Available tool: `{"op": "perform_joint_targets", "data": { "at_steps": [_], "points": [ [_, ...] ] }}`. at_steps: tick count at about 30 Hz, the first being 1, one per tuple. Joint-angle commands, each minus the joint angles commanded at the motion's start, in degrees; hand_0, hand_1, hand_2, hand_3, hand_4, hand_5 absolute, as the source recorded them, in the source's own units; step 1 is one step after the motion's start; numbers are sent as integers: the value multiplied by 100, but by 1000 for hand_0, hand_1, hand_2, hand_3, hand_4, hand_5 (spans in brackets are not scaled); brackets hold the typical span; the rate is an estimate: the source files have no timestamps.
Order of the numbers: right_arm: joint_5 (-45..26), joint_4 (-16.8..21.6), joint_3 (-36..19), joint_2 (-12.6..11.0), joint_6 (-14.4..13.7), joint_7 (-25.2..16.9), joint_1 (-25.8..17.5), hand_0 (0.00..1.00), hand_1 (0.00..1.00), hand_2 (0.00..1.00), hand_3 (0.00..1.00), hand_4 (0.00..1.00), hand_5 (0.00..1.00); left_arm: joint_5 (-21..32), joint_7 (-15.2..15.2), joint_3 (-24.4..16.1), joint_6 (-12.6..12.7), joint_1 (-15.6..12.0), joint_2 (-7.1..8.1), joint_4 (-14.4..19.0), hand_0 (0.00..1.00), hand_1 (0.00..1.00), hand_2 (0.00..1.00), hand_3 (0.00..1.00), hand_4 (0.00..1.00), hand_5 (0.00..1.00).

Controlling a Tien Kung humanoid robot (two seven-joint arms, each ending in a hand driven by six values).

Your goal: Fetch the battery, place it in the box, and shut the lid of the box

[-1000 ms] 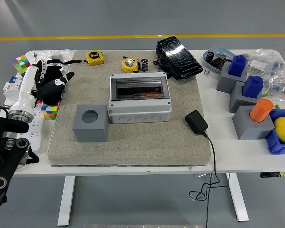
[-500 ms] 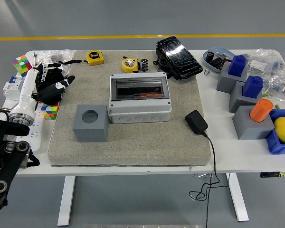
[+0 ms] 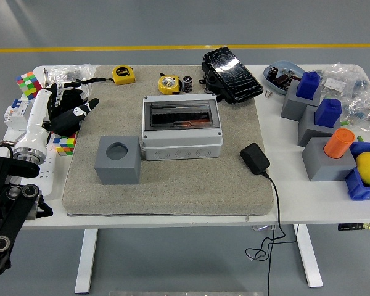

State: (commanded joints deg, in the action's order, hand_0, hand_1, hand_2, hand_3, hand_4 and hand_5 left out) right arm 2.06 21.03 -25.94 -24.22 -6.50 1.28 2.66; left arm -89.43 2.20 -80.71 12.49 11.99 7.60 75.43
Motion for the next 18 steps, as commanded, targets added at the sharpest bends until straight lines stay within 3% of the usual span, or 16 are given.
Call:
{"op": "perform_joint_targets", "data": {
  "at_steps": [9, 18],
  "points": [
    [42, 29, -63, -22, -6, -13, 64, 544, 599, 584, 544, 924, 476, 17, 21, -91, 9, 63, 33, 40, 717, 696, 650, 659, 998, 403],
    [1, 17, -42, -32, 6, -2, 10, 544, 599, 584, 544, 923, 476, 47, 28, 70, 11, 323, 80, 13, 717, 696, 649, 658, 998, 401]
  ]
}}
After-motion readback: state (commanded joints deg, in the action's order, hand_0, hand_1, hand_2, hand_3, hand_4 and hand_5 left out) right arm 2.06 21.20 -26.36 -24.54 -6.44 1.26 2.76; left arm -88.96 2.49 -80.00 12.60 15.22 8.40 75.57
